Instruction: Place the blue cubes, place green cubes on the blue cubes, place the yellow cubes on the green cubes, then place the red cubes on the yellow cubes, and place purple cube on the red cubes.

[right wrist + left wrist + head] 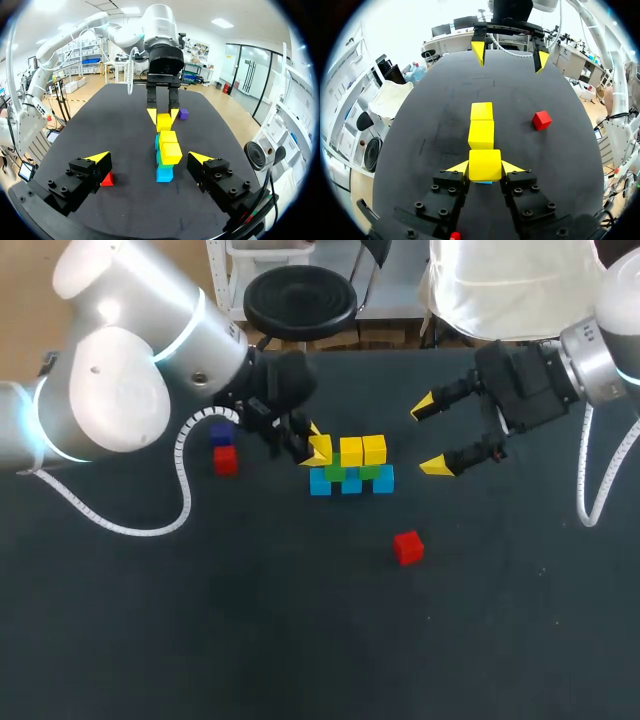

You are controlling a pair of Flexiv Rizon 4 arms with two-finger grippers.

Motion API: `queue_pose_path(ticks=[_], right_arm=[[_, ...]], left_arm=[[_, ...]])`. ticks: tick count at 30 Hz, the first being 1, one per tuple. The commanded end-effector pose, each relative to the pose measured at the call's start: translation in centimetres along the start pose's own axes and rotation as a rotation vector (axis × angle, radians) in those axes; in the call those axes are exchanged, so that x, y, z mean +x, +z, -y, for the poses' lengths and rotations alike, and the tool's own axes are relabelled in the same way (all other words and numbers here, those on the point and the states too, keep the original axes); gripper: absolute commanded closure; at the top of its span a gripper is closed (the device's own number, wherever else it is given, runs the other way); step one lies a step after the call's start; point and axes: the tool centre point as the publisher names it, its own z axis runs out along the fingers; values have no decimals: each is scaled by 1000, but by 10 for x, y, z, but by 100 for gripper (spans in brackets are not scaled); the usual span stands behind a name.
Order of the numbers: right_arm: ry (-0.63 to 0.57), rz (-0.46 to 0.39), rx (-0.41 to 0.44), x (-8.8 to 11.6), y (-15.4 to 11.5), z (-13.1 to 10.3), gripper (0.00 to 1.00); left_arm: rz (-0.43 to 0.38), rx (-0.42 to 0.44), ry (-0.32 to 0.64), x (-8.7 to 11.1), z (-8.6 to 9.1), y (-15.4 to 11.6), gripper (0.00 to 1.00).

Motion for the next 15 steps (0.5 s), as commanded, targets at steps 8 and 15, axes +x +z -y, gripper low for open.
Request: queue_pose_path(ticks=[8, 15], right_arm=[[-1, 2, 0, 0, 1, 1, 0], [-1, 2, 0, 0, 1, 1, 0]], left_arm=[[-1, -1, 0, 0, 0, 0, 100], [2, 9, -8, 0, 0, 2, 100]])
